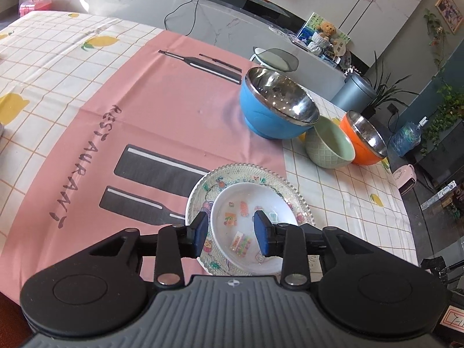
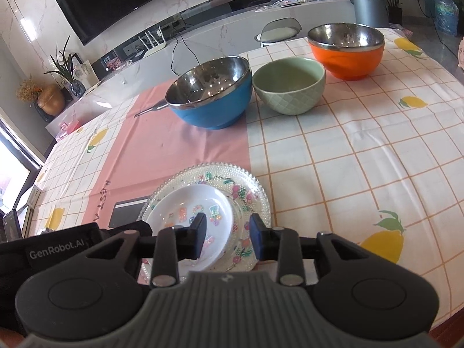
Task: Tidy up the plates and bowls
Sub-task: 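Move both grippers to the rim of the blue steel bowl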
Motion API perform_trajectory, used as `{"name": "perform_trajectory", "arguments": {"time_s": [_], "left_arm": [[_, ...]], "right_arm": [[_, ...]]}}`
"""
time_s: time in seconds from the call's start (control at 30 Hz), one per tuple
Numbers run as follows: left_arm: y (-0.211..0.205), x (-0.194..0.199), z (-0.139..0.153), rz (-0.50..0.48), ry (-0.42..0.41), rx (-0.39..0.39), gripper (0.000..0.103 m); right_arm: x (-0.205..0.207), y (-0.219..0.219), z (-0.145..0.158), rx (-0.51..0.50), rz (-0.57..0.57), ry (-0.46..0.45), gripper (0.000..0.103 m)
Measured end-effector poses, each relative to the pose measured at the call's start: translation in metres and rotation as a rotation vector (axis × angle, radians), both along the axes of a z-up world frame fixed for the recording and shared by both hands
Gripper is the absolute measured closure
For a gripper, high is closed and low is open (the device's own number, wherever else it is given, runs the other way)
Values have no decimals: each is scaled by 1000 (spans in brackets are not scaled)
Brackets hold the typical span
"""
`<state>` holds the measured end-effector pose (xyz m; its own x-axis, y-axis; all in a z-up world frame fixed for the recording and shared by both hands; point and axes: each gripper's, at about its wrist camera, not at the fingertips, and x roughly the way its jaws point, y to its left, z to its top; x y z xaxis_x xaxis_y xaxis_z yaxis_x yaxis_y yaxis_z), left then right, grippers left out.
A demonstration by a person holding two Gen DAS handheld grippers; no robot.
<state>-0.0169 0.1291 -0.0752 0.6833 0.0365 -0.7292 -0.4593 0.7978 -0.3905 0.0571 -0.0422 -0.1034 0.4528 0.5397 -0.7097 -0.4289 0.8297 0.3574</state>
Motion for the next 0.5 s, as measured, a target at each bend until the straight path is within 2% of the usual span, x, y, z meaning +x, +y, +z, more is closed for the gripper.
{"name": "perform_trajectory", "arguments": {"time_s": [0.13, 0.5], "left_arm": [[-1, 2, 13, -20, -40, 21, 55], [10, 33, 46, -67, -122, 27, 51]], "right_arm": [[0, -5, 10, 9, 3, -32, 64], [27, -9, 40, 27, -7, -116, 50]]}}
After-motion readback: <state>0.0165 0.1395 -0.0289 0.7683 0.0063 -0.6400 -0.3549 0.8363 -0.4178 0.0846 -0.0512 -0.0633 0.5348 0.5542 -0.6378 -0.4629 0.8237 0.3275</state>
